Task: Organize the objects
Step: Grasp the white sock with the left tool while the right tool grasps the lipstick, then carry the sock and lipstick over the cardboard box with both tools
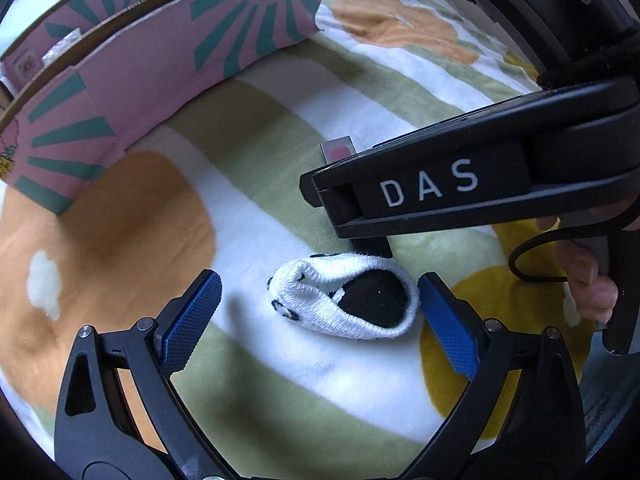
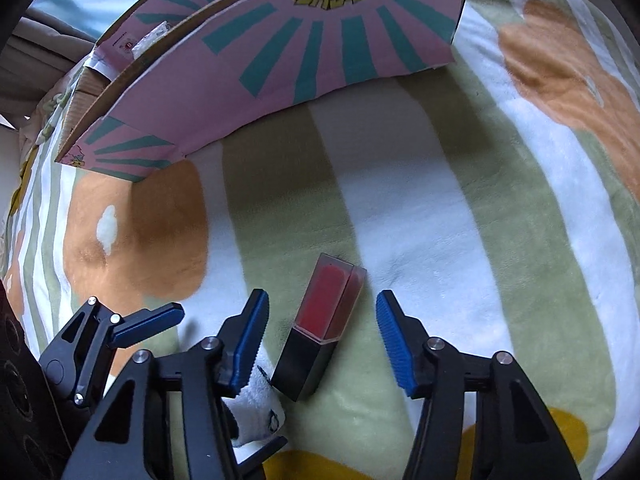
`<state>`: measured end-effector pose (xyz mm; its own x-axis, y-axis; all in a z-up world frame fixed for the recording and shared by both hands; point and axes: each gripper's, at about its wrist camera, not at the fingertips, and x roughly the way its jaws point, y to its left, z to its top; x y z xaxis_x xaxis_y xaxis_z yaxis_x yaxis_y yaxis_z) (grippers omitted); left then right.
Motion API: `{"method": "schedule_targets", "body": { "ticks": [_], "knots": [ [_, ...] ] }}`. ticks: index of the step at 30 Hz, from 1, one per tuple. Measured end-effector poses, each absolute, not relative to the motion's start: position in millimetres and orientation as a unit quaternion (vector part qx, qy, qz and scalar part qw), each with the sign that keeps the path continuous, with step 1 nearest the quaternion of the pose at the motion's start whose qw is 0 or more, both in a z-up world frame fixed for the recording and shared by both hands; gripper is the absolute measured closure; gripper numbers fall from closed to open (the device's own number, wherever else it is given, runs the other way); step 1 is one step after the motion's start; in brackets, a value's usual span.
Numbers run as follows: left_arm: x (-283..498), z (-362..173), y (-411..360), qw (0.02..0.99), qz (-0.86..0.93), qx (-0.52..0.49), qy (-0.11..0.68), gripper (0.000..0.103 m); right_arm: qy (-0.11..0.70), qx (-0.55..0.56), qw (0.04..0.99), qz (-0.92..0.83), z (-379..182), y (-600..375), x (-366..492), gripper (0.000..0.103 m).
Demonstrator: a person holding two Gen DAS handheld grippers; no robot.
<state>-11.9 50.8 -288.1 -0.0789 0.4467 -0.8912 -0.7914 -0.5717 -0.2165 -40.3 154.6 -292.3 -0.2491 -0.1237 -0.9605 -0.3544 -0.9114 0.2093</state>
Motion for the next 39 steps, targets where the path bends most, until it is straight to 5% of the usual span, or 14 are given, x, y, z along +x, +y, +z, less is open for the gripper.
{"method": "schedule_targets", "body": {
  "ticks": [6,9,39],
  "knots": [
    [-10,-295,58,0.45,0.705,-0.52,0.17,0.017,0.199,-0.607,0.073,0.766,-299,157,-37,0.068],
    [-9,-296,61,0.455,0.702,-0.52,0.172,0.036,0.198,-0.607,0.076,0.766,-301,160,-35,0.073],
    [-29,-239,25,0.407,0.736,-0.518,0.155,0.04,0.216,-0.56,0.055,0.798,-236,195,-18,0.085]
  ]
}}
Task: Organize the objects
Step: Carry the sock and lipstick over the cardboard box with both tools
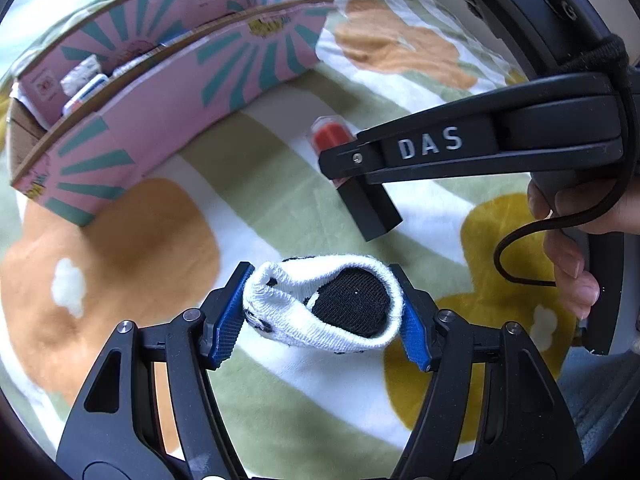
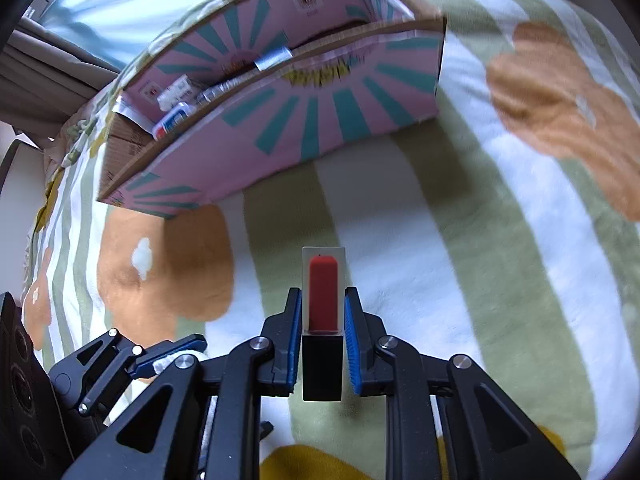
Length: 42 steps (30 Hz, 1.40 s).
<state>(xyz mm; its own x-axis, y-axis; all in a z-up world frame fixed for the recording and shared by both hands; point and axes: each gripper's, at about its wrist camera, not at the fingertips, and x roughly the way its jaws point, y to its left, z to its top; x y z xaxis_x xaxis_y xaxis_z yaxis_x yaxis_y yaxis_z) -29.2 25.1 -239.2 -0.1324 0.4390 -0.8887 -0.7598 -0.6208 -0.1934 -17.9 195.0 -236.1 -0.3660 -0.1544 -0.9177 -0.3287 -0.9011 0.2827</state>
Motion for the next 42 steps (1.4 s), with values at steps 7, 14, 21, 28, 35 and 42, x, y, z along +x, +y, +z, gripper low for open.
{"method": "schedule_targets", "body": {
  "ticks": [7,14,21,28,35,42],
  "knots": [
    [-31,-185,40,0.37,0.763,-0.513,0.136,0.04,0.191,-0.541,0.042,0.818,-190,190,-35,0.085],
    [-18,-107,41,0.303,0.799,-0.51,0.097,0.04,0.15,-0.526,0.016,0.837,-128,192,-34,0.085],
    [-12,-64,35,0.21,0.828,-0.52,0.026,0.04,0.117,-0.517,-0.014,0.848,-78,201,-16,0.085],
    [-5,-42,16,0.111,0.848,-0.518,-0.03,0.039,0.086,-0.514,-0.032,0.853,-53,197,2,0.085],
    [-5,-37,15,0.083,0.85,-0.519,-0.038,0.039,0.081,-0.508,-0.045,0.856,-48,198,3,0.085],
    [-13,-35,21,0.08,0.849,-0.522,-0.031,0.039,0.083,-0.508,-0.054,0.856,-45,202,-9,0.085]
  ]
}}
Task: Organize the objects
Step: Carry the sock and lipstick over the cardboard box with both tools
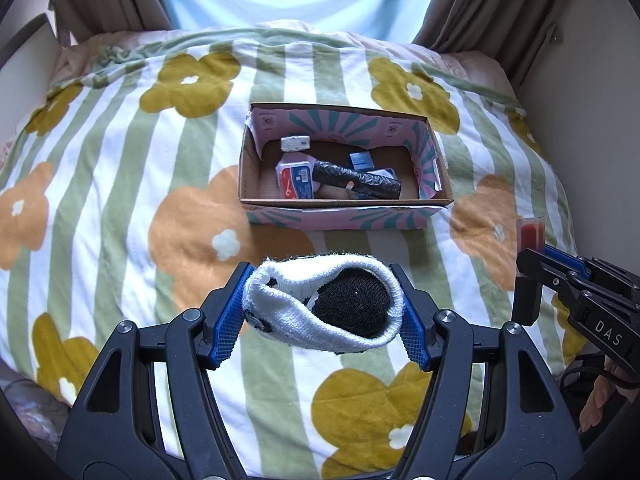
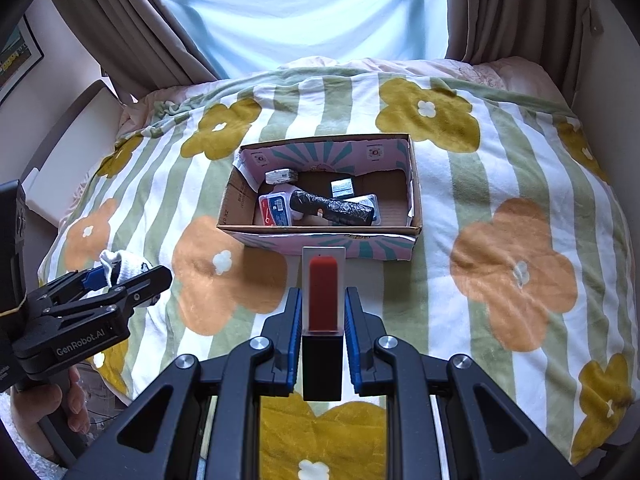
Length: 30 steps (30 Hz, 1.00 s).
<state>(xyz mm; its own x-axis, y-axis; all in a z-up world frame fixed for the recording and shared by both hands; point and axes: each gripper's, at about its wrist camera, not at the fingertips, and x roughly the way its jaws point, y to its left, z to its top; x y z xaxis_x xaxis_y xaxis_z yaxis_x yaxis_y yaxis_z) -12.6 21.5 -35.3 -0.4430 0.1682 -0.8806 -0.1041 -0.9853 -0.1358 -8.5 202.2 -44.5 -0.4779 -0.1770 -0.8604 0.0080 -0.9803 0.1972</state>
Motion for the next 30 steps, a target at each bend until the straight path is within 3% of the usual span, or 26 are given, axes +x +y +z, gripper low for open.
{"method": "schedule_targets", "body": {
  "ticks": [17,30],
  "knots": [
    [-134,-45,19,0.095,0.836,-0.54,-0.025,0.039,-0.073,0.499,0.049,-0.862,-39,218,-111,0.085],
    [-248,-139,45,0.113,0.805,-0.583,-0.016,0.039,-0.077,0.552,0.024,-0.83,-131,231,-227,0.085]
  ]
}}
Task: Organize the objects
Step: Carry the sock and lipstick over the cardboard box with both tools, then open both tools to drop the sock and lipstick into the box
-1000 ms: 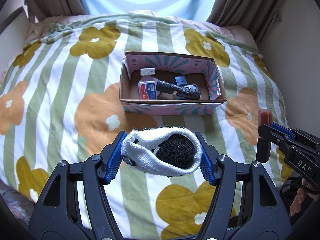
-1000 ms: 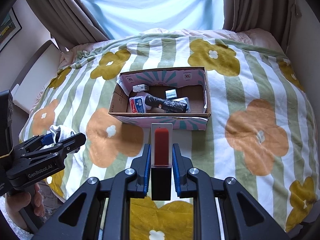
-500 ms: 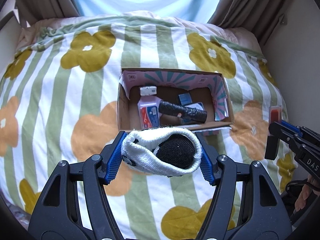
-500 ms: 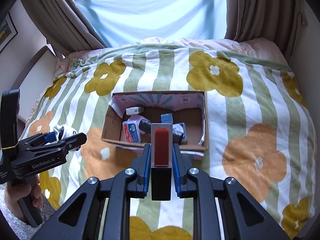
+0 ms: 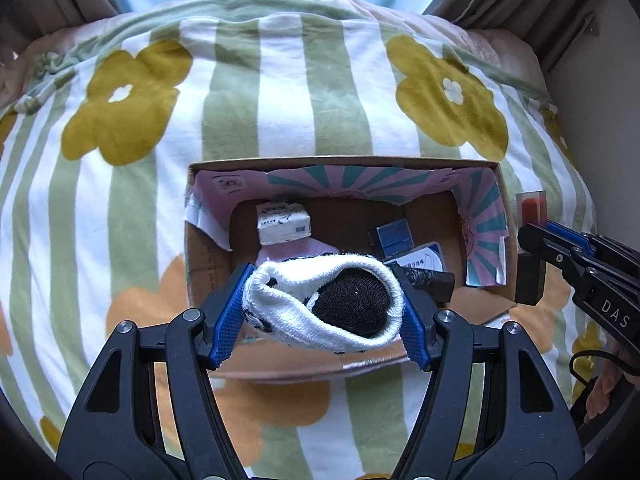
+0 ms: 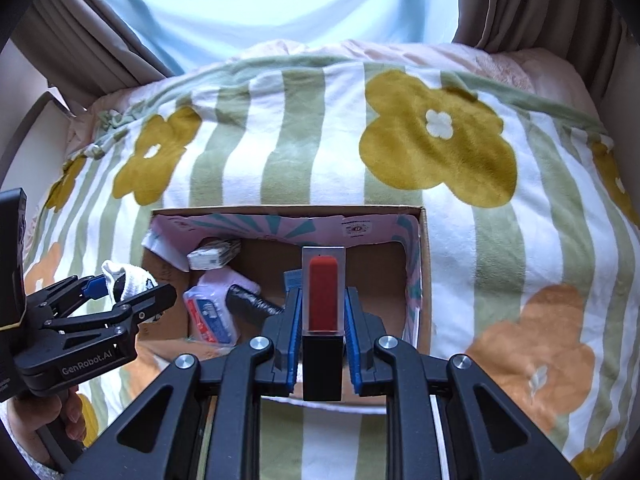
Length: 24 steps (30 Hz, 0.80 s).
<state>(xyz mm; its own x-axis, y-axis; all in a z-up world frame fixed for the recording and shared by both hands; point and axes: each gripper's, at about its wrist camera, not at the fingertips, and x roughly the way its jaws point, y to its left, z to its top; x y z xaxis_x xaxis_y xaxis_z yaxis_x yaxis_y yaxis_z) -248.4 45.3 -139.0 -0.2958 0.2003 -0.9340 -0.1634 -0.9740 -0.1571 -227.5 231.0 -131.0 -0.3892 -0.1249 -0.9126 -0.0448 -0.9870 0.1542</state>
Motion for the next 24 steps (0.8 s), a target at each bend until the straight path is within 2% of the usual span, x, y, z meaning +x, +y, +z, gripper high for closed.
{"method": "schedule_targets", "body": {
  "ticks": [4,9,18,20,21,22,23,24],
  "knots": [
    [-279,-171,59,0.117,0.794,-0.596,-0.011,0.039,-0.057,0.576,0.018,-0.815,-164,229,-250,0.085],
    [-306,-207,81,0.123,0.78,-0.614,0.003,0.039,-0.074,0.597,0.013,-0.798,-200,234,-266,0.085],
    [-319,-229,95,0.127,0.767,-0.629,0.015,0.039,-0.073,0.607,0.01,-0.791,-215,235,-268,0.085],
    [-323,-228,96,0.126,0.767,-0.629,0.017,0.034,-0.059,0.607,0.019,-0.792,-214,232,-267,0.085],
    [-323,-227,95,0.127,0.767,-0.629,0.014,0.029,-0.05,0.606,0.032,-0.793,-213,230,-265,0.079],
    [-325,-227,94,0.13,0.765,-0.631,0.008,0.006,-0.045,0.607,0.044,-0.792,-212,228,-263,0.056],
    [-326,-225,93,0.132,0.766,-0.629,0.002,0.0,-0.037,0.606,0.055,-0.792,-212,225,-259,0.037],
    [-328,-223,92,0.135,0.769,-0.625,-0.002,0.0,-0.028,0.603,0.059,-0.795,-210,223,-256,0.007]
  ]
}}
